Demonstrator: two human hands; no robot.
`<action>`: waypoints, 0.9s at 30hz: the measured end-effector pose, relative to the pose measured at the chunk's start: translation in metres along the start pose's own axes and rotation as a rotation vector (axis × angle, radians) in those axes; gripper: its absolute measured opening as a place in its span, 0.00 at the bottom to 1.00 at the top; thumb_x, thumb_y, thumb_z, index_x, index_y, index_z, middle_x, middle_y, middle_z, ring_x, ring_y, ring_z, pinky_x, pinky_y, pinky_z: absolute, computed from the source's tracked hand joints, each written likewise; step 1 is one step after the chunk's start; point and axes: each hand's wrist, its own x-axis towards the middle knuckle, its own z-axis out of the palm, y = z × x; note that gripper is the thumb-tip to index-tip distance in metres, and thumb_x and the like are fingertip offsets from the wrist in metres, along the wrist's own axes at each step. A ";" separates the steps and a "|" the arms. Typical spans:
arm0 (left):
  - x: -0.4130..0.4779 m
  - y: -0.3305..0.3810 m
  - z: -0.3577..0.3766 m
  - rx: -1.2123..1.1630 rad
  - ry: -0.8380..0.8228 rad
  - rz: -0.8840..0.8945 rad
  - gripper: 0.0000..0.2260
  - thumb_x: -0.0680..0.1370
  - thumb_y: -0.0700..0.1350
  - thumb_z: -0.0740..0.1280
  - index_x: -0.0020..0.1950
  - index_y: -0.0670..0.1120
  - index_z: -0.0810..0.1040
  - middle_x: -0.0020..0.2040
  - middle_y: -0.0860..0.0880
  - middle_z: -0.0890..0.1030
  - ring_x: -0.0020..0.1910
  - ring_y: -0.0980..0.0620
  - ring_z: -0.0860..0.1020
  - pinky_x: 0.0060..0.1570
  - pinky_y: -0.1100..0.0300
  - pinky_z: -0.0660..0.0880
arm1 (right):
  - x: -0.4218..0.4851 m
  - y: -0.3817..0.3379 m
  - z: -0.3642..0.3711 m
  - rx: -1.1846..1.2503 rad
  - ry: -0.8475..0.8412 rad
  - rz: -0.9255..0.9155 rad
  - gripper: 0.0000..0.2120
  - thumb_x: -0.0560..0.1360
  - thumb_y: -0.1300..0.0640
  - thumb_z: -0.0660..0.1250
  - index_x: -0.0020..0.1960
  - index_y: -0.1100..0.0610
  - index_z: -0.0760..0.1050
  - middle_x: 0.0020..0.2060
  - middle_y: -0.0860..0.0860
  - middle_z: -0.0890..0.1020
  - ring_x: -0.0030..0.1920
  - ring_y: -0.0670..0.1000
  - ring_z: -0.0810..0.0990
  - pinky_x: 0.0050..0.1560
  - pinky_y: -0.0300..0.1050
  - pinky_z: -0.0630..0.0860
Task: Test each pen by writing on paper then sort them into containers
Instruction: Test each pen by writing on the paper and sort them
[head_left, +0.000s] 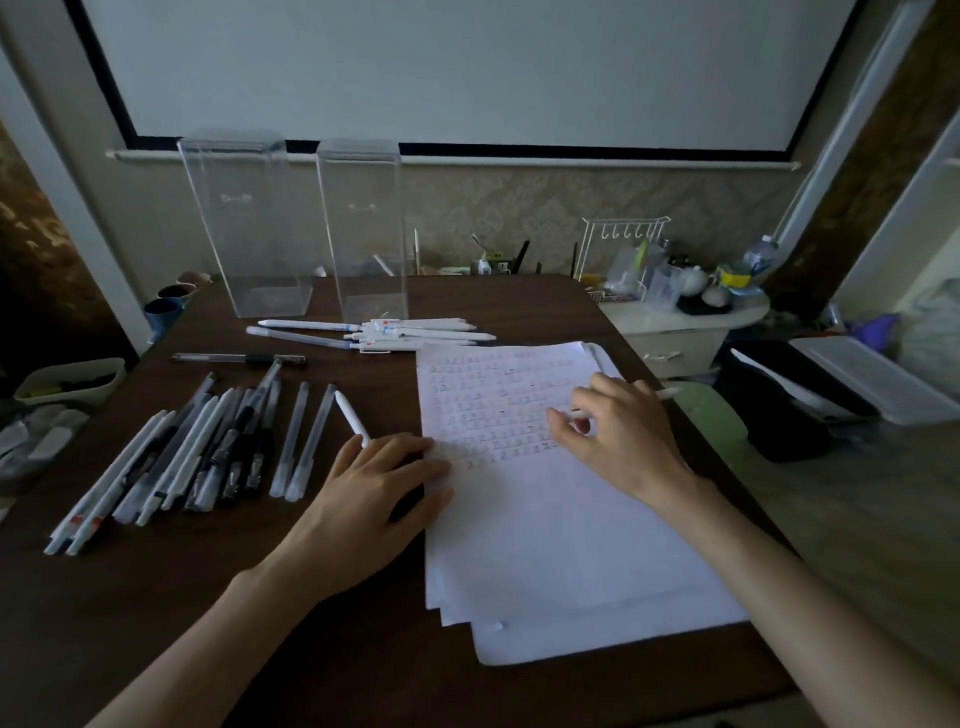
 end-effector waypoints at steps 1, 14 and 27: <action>0.000 0.002 0.000 0.019 0.016 0.015 0.35 0.76 0.69 0.39 0.63 0.53 0.76 0.66 0.51 0.73 0.68 0.50 0.67 0.67 0.48 0.57 | -0.003 0.004 0.000 0.001 0.041 -0.004 0.17 0.72 0.42 0.57 0.30 0.51 0.61 0.27 0.46 0.68 0.29 0.52 0.70 0.38 0.45 0.64; 0.056 0.076 0.016 -0.070 -0.260 0.359 0.21 0.80 0.58 0.53 0.73 0.56 0.63 0.76 0.56 0.56 0.72 0.57 0.56 0.68 0.64 0.51 | -0.002 0.016 -0.024 0.832 0.399 0.433 0.11 0.75 0.53 0.55 0.51 0.57 0.72 0.43 0.50 0.78 0.41 0.46 0.76 0.41 0.34 0.72; 0.057 0.072 0.038 -0.059 -0.258 0.365 0.27 0.78 0.63 0.46 0.76 0.57 0.55 0.77 0.54 0.53 0.75 0.57 0.50 0.68 0.63 0.39 | 0.003 0.016 -0.004 0.895 -0.059 0.561 0.13 0.71 0.66 0.69 0.34 0.57 0.67 0.26 0.47 0.71 0.27 0.41 0.69 0.29 0.33 0.65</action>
